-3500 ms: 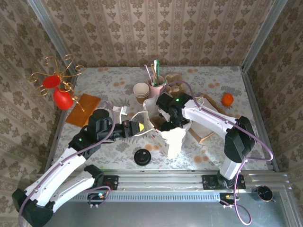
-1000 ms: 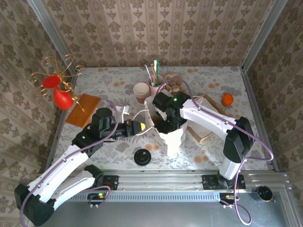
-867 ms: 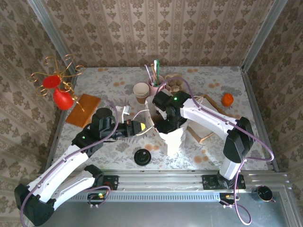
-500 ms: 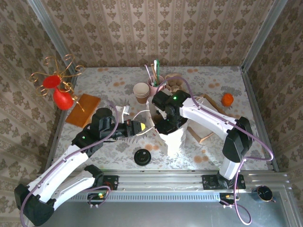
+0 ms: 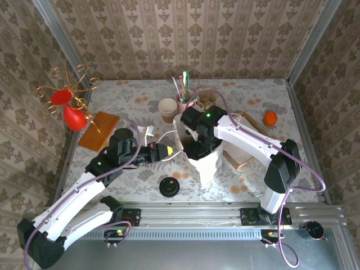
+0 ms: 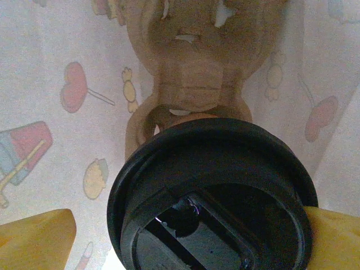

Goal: Pack the takeout coffee

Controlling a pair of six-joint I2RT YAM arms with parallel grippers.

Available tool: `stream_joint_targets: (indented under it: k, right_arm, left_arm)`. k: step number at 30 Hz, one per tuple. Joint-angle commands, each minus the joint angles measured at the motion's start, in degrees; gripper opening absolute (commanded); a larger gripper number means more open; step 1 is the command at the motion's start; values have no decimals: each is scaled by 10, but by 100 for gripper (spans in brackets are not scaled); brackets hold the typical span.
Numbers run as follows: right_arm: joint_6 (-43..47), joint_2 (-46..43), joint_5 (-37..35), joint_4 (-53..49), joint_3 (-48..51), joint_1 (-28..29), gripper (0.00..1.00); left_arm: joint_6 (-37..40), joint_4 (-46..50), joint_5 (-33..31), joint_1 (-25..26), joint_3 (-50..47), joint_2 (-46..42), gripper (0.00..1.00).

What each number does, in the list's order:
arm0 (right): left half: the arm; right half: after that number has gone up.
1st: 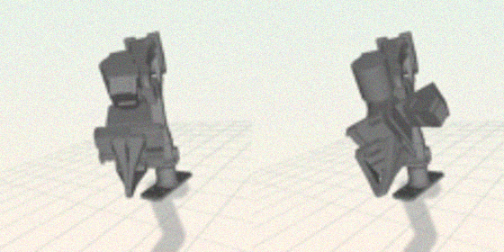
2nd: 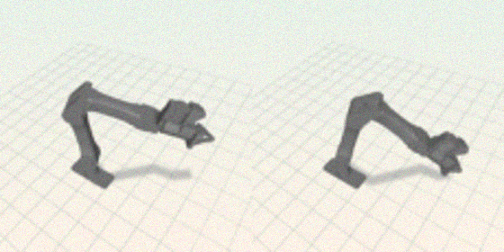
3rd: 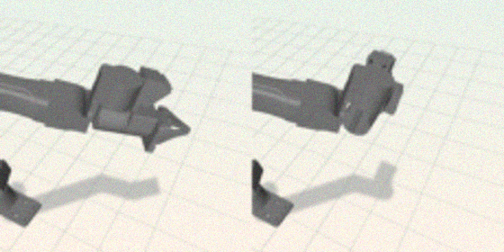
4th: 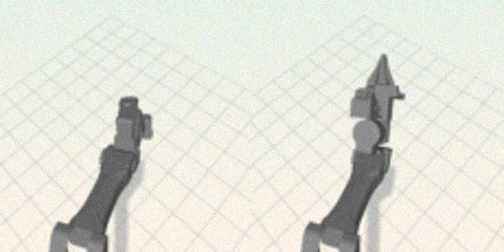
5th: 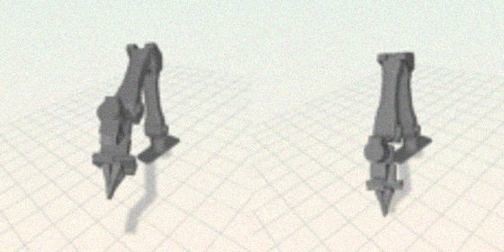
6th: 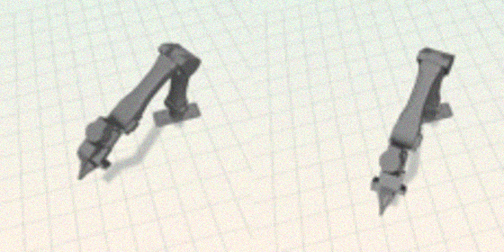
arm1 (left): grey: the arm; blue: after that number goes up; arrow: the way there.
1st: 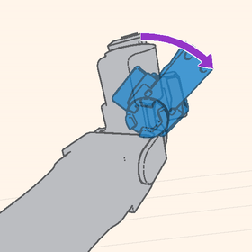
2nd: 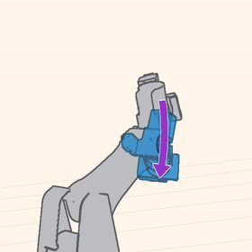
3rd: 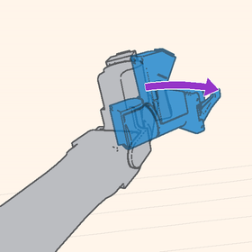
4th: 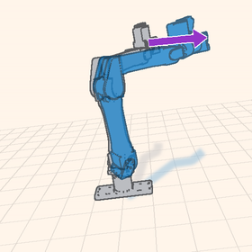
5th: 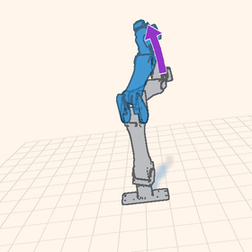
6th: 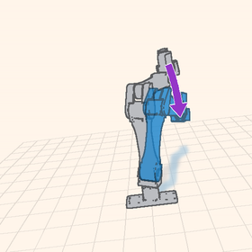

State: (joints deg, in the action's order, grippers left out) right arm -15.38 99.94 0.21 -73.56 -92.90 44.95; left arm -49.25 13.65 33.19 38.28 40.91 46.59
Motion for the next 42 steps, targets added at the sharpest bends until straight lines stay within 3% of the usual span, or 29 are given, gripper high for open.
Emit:
stream_joint_targets:
  k: [1,6,15,42]
  right_arm:
    - [-2,13,-18,-32,-27,3,100]
    - [5,16,-34,-46,-45,3,100]
    - [2,15,-24,-2,-23,-1,100]
    - [12,6,-51,-2,-62,-18,100]
  left_arm:
    - [20,-15,13,3,11,7,1]
    - [40,-13,33,-1,42,40,1]
    - [5,-83,33,3,15,45,1]
    - [5,-79,41,3,10,52,1]
